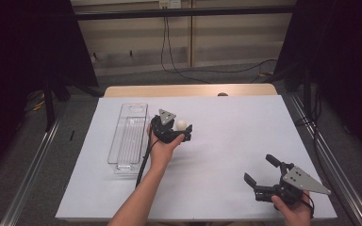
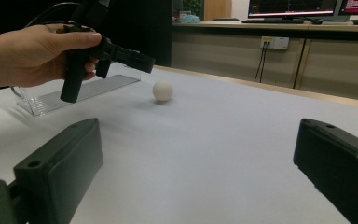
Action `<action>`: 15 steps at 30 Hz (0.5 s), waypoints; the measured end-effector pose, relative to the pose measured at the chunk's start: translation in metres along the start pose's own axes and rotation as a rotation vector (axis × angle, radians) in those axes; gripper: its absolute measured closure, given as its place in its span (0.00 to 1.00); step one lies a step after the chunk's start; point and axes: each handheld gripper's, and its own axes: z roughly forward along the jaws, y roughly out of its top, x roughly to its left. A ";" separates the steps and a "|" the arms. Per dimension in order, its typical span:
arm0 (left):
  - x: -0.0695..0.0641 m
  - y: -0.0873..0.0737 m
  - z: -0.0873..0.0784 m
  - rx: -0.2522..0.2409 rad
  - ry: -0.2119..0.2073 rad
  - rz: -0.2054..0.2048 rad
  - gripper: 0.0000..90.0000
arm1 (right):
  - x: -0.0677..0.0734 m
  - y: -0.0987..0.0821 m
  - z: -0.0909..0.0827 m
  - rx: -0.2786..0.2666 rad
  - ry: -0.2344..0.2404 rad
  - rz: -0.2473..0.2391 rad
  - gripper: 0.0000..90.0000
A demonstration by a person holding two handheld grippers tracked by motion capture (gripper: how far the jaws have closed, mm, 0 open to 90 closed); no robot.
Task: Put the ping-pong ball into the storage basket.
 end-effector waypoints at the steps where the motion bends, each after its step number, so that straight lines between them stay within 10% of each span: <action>1: 0.000 0.000 0.000 0.008 0.006 0.004 0.03 | 0.000 0.000 0.000 0.000 0.000 0.000 0.01; 15: 0.001 0.002 0.006 0.017 0.009 0.004 0.03 | 0.000 0.001 0.000 -0.004 -0.003 0.009 0.01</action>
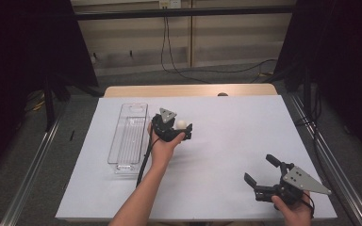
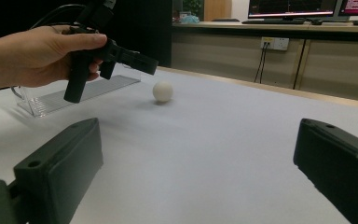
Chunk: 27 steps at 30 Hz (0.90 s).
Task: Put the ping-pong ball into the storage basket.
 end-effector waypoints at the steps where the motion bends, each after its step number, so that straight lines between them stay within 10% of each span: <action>1: -0.001 0.000 0.001 -0.001 0.002 -0.003 0.03 | 0.000 0.000 0.000 0.001 0.000 0.000 0.01; 27: 0.002 0.004 0.013 0.037 0.022 -0.018 0.03 | 0.000 0.000 0.000 0.001 0.002 0.001 0.01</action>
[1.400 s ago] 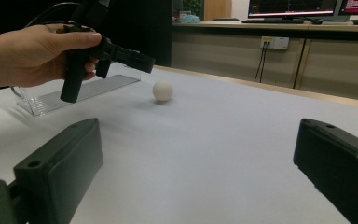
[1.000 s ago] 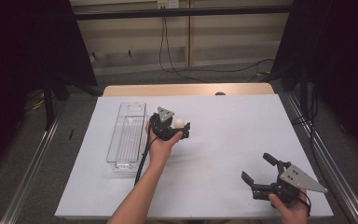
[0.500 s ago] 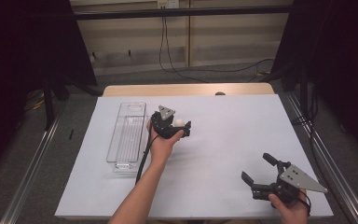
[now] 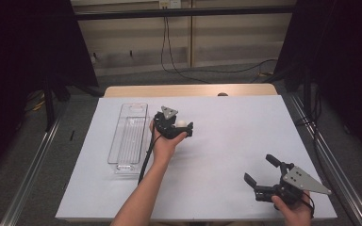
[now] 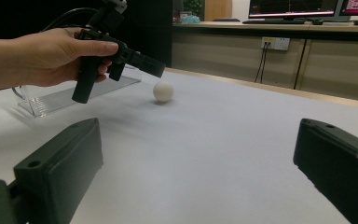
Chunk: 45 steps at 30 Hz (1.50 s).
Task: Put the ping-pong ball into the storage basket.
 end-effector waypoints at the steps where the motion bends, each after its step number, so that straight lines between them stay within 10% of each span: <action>1: 0.000 0.000 0.001 -0.004 -0.006 -0.006 0.03 | 0.000 0.000 0.000 -0.001 0.000 -0.002 0.01; 45: 0.006 -0.004 0.024 0.079 -0.002 -0.037 0.05 | -0.001 0.000 -0.001 -0.004 0.005 -0.007 0.01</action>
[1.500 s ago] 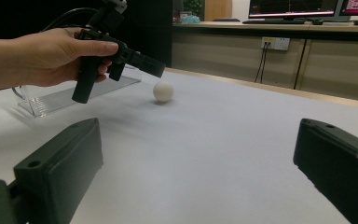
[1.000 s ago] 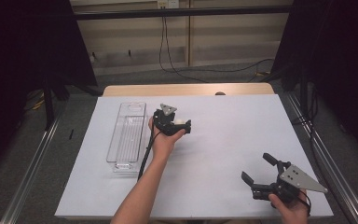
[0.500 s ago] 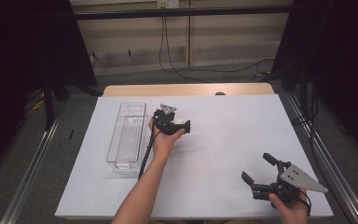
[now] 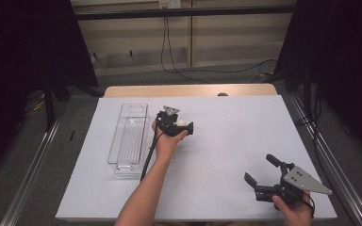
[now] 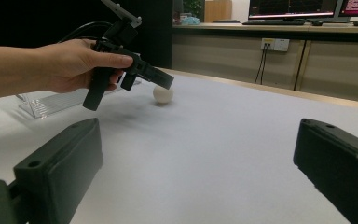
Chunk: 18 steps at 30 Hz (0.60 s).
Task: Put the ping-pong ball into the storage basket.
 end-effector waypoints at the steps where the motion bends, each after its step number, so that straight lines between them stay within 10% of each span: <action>1: 0.000 0.000 0.001 -0.006 0.003 -0.006 0.06 | 0.000 0.000 0.000 -0.001 -0.001 0.000 0.01; 18: 0.001 -0.002 0.009 0.022 0.001 -0.014 0.14 | 0.000 0.000 0.000 -0.003 -0.001 0.002 0.01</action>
